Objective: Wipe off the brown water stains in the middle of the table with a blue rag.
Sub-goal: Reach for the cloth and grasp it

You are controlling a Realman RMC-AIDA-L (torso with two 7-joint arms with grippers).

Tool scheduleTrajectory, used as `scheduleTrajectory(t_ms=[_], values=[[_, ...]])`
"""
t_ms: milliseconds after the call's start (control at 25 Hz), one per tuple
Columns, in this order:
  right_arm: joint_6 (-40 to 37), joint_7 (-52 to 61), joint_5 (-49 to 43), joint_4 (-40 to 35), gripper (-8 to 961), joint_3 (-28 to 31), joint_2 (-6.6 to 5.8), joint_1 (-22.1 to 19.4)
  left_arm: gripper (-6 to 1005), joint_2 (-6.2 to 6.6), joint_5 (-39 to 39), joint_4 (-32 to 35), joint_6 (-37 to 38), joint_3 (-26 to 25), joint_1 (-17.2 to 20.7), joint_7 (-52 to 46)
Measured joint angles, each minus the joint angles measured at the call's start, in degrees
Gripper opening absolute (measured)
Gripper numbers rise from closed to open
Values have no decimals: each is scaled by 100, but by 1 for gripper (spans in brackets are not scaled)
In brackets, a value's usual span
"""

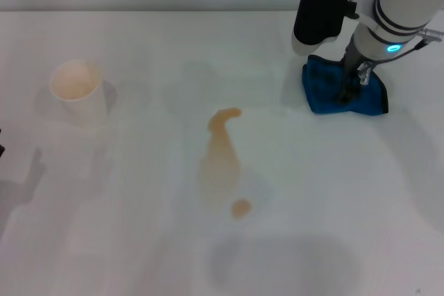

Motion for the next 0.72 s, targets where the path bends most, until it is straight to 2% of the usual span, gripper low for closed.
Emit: scheduleTrajectory(t_ms=[720], values=[[373, -12, 151, 337, 676, -179, 4, -69, 862, -9, -20, 8, 4, 61, -24, 0]])
